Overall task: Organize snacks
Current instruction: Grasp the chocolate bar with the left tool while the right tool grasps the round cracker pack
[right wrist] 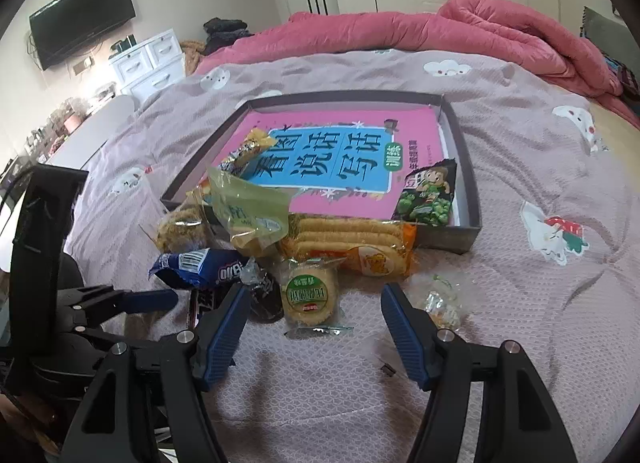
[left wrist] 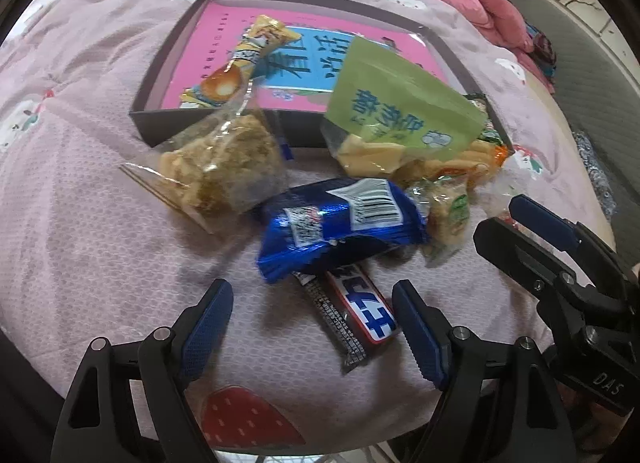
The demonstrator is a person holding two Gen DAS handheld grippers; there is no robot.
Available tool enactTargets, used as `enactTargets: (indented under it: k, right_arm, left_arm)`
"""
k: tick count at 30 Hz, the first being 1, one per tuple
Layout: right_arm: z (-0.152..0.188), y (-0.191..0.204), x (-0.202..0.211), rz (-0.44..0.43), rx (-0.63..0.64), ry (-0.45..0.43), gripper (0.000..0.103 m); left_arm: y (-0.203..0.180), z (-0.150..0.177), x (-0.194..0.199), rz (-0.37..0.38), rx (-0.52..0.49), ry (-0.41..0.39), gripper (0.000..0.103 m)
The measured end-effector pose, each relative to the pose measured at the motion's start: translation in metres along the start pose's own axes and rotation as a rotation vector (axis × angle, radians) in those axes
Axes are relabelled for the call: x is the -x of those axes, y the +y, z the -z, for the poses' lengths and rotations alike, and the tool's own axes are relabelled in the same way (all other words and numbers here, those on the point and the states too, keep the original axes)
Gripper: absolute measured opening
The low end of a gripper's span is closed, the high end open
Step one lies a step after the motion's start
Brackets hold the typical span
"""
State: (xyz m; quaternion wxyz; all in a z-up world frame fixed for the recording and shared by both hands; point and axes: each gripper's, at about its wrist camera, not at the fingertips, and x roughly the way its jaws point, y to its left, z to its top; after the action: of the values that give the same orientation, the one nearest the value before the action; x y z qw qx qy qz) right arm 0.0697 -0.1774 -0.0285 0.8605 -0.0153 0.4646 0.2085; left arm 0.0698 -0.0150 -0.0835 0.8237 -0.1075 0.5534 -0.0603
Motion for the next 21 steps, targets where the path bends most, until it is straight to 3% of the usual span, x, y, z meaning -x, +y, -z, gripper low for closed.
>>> enactTargets:
  k: [13,21]
  right_arm:
    - [0.002,0.011,-0.024,0.07,0.092,0.05,0.067]
    - [0.0,0.007,-0.036,0.066,0.086,0.054,0.05]
  left_arm:
    - [0.021,0.008,0.012,0.008,0.018,0.028,0.08]
    - [0.022,0.01,0.012,-0.007,0.027,0.028,0.08]
